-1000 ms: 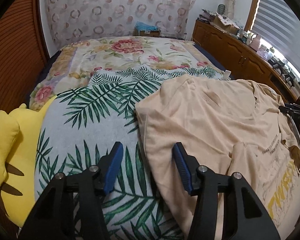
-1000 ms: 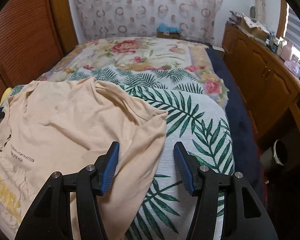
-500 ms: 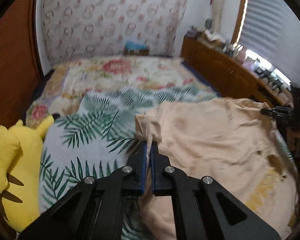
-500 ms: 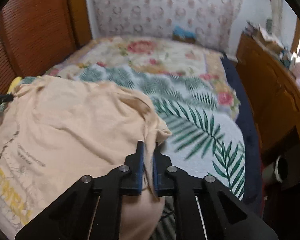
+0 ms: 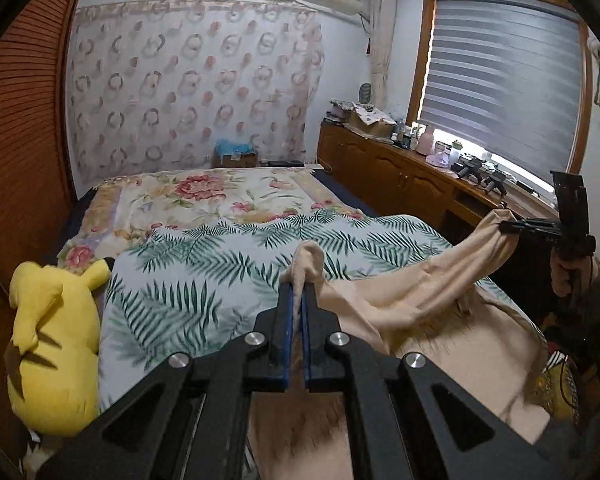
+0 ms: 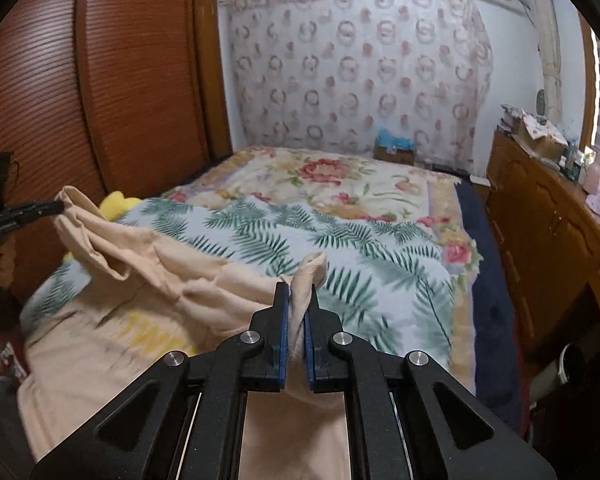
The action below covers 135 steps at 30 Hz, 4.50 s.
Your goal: Fold small clothes
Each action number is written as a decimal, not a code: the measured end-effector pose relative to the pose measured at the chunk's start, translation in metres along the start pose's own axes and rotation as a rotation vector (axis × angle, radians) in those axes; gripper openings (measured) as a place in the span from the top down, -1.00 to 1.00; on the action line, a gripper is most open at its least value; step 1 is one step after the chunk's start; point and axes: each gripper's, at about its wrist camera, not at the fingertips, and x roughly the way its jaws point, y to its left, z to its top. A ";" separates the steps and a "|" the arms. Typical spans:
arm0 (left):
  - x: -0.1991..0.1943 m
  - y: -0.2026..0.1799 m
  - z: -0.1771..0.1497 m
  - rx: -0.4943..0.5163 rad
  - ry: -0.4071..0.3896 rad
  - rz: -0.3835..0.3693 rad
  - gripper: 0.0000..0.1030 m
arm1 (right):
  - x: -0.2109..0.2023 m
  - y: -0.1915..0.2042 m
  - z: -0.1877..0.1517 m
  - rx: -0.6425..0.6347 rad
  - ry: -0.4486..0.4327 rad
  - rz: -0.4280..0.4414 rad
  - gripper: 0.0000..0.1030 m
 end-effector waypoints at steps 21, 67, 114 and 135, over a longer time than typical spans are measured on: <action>-0.056 -0.016 -0.067 0.010 0.125 0.067 0.46 | -0.084 0.029 -0.090 -0.003 0.191 0.010 0.82; 0.082 0.024 -0.096 -0.090 0.340 0.032 0.59 | 0.046 -0.007 -0.115 0.034 0.290 -0.055 0.21; -0.032 0.060 0.158 0.071 -0.300 0.204 0.97 | -0.145 0.030 0.157 -0.142 -0.332 -0.129 0.85; 0.235 0.117 0.128 0.004 0.100 0.210 0.95 | 0.202 -0.100 0.108 -0.015 0.140 -0.161 0.85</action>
